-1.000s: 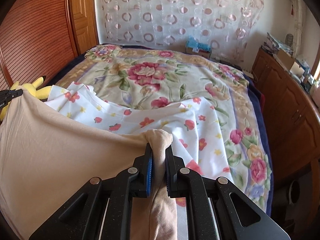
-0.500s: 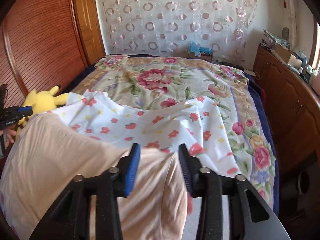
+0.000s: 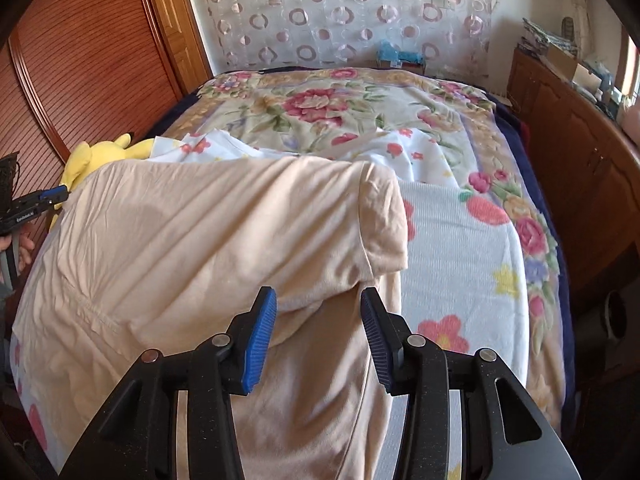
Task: Fold small clothes
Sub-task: 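Lower the shirt onto the bed with both grippers, folding it over, then pull the hem with both grippers to straighten the folded shirt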
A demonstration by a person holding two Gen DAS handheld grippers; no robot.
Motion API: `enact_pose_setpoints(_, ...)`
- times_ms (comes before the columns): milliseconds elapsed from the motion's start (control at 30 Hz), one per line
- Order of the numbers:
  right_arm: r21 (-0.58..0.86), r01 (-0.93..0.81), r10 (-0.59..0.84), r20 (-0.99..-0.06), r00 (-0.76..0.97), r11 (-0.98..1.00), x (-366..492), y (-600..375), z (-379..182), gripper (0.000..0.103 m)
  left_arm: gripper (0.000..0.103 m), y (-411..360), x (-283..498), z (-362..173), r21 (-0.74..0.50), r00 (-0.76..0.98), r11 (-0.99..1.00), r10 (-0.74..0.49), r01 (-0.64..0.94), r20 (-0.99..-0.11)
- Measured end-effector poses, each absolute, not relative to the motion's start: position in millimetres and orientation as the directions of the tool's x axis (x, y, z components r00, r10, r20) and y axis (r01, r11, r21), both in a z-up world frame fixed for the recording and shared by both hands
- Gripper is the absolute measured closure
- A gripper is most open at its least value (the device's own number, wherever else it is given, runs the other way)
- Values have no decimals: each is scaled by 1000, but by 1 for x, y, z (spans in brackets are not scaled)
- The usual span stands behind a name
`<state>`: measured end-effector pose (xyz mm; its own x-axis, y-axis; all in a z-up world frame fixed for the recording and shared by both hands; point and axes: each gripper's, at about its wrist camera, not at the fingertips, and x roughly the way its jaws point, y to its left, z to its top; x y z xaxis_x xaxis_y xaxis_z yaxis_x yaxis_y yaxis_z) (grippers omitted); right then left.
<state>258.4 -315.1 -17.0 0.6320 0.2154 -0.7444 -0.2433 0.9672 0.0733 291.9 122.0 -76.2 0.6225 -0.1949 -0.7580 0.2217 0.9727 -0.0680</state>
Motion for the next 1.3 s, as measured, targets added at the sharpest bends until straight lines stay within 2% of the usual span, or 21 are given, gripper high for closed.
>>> enact_pose_setpoints(233, 87, -214, 208, -735, 645, 973, 279, -311, -26, 57, 68, 129, 279, -90, -61, 596, 984, -148, 165, -789)
enact_pose_setpoints(567, -23, -212, 136, -699, 702, 977, 275, -289, -42, 57, 68, 123, 277, -97, -92, 573, 975, -193, 201, -796)
enact_pose_setpoints(833, 3, -213, 155, -696, 701, 977, 278, -291, -42, 57, 68, 117, 290, -100, -160, 557, 968, -243, 194, -794)
enact_pose_setpoints(900, 1, -203, 146, -695, 704, 979, 278, -291, -43, 63, 69, 115, 291, -100, -170, 562, 966, -252, 194, -788)
enact_pose_setpoints(967, 9, -199, 149, -693, 705, 980, 278, -294, -41, 73, 85, 111, 289, -99, -145, 572, 968, -238, 204, -785)
enact_pose_setpoints(1000, 14, -207, 159, -694, 702, 978, 279, -295, -40, 76, 88, 108, 288, -99, -130, 579, 970, -228, 207, -783)
enact_pose_setpoints(1033, 19, -216, 167, -696, 699, 976, 281, -295, -39, 86, 95, 106, 286, -98, -117, 589, 970, -222, 213, -777)
enact_pose_setpoints(1067, 20, -222, 173, -696, 697, 975, 282, -294, -38, 94, 95, 104, 284, -96, -107, 602, 971, -218, 215, -768)
enact_pose_setpoints(1133, 16, -242, 187, -689, 701, 970, 281, -291, -34, 99, 96, 100, 281, -90, -85, 630, 973, -206, 217, -749)
enact_pose_setpoints(1300, -23, -291, 208, -646, 735, 956, 268, -282, -18, 100, 97, 102, 275, -66, -80, 685, 976, -199, 202, -701)
